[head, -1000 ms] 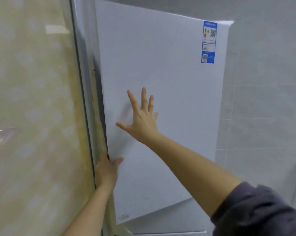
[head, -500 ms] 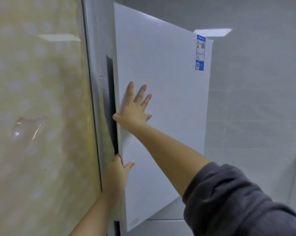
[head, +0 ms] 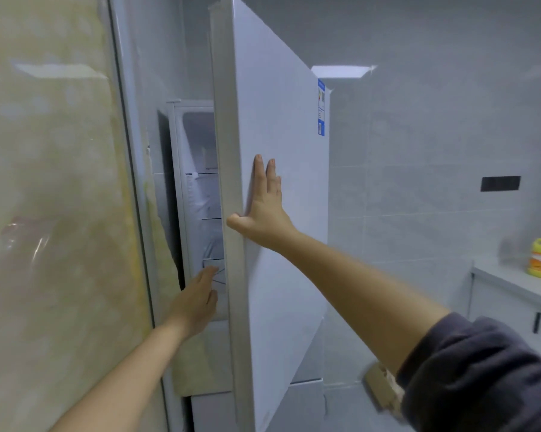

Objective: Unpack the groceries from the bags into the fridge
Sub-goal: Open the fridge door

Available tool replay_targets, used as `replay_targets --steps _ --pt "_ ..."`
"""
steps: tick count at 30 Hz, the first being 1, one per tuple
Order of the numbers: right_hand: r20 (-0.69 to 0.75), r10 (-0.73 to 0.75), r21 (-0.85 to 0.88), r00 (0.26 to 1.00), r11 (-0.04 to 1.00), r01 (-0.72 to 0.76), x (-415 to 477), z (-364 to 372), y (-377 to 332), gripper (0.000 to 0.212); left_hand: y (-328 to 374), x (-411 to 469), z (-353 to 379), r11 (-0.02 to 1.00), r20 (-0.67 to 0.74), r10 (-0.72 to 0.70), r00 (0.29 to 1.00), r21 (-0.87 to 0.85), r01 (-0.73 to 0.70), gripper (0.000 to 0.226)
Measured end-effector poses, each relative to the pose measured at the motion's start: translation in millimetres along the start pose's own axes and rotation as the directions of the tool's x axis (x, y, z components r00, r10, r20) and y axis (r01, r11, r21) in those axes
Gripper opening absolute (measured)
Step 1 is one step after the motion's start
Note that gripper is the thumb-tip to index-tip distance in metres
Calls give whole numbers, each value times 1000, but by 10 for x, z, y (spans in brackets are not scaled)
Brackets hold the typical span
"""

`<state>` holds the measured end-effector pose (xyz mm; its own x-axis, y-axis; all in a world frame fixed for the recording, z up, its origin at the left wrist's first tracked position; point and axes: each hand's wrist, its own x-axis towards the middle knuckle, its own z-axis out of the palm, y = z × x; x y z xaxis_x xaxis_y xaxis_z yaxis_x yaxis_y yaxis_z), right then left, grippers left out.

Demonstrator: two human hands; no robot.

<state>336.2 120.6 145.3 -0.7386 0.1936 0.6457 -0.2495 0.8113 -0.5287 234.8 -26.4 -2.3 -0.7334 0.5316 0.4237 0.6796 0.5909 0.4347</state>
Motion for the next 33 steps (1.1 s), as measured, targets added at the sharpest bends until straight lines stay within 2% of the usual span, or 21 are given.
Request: replay_targets --steps 2,4,7,11,13,15,16,19,21,22,25,28,30,33 --pt "-7 -15 34 1000 999 15 -90 -135 56 109 33 36 37 988 89 84 993 124 -94 44" --pt "-21 -42 69 999 997 43 -180 -282 133 108 80 19 87 982 142 110 984 140 -130 43" --pt "-52 -64 127 997 989 70 -280 -491 288 108 216 -9 142 974 112 169 979 130 -183 43" --pt "-35 -101 218 994 970 106 -476 -856 416 98 439 -15 289 911 84 358 930 187 -368 35" --pt "-82 -43 266 996 962 64 -555 -1027 426 88 555 -17 375 859 24 472 881 214 -466 27" --pt "-214 69 305 974 952 -1 -565 -1148 396 78 638 33 515 779 -47 586 809 306 -547 22" --pt "-287 129 324 949 946 -31 -558 -1202 386 71 724 30 572 754 -50 608 792 347 -557 27" --pt "-437 184 320 881 947 -38 -591 -1375 466 40 1030 2 692 745 -9 600 800 371 -555 34" --pt "-494 161 298 854 955 -7 -650 -1518 608 33 1239 1 748 746 36 613 789 305 -593 24" --pt "-510 148 282 848 959 2 -688 -1590 677 34 1347 25 772 753 64 610 790 265 -602 20" --pt "-525 148 249 838 968 -14 -748 -1804 872 43 1625 71 735 818 173 530 830 152 -554 32" --pt "-539 172 242 824 969 -43 -793 -1985 1043 46 1745 92 788 815 232 538 811 104 -570 45" --pt "-560 188 247 807 968 -54 -817 -2062 1123 53 1780 50 931 818 212 551 807 51 -573 52" --pt "-585 196 230 787 971 -70 -835 -2138 1194 51 1858 21 1141 844 111 535 838 -24 -536 62"
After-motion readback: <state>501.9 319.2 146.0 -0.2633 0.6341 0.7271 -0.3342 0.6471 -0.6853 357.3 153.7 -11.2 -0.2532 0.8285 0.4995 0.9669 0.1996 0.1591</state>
